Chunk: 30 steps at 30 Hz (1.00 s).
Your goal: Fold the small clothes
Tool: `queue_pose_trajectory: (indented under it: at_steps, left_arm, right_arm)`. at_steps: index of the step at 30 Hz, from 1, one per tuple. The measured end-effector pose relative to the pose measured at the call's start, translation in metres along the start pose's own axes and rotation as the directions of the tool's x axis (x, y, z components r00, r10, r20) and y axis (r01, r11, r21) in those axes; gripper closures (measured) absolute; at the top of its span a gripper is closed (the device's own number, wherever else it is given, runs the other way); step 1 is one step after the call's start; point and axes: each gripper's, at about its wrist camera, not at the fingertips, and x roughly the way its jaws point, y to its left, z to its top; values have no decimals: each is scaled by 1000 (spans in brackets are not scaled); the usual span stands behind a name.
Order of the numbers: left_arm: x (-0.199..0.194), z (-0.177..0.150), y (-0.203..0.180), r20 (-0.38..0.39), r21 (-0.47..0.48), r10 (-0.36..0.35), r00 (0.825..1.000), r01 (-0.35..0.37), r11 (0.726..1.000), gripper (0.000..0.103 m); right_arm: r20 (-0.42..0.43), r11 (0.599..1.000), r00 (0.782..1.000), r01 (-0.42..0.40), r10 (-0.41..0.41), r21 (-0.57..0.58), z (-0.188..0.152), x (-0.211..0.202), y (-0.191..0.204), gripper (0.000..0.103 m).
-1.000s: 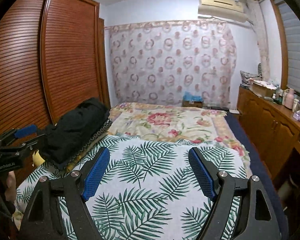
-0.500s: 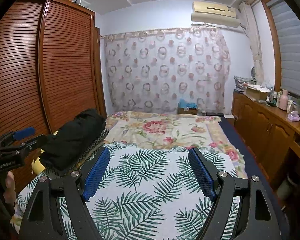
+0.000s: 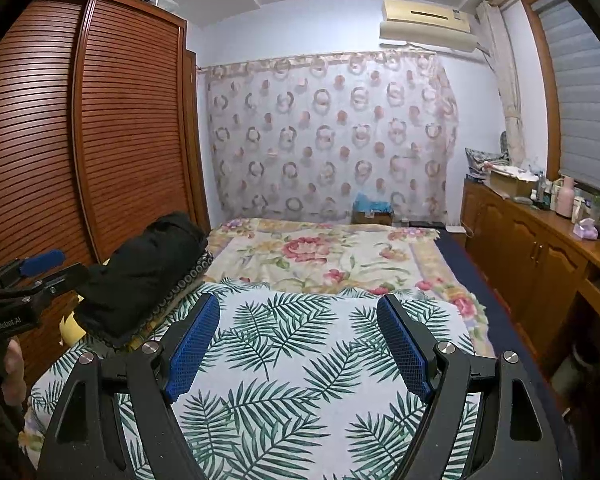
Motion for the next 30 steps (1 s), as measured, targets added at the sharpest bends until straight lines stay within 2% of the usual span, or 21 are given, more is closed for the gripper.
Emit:
queue_pose_trajectory:
  at_steps: [30]
  left_arm:
    - [0,-2,-1,3,1,1,1000,-1,1000,22]
  right_arm:
    - [3,1000,1000,-1,1,-3,3,-13,-27,21]
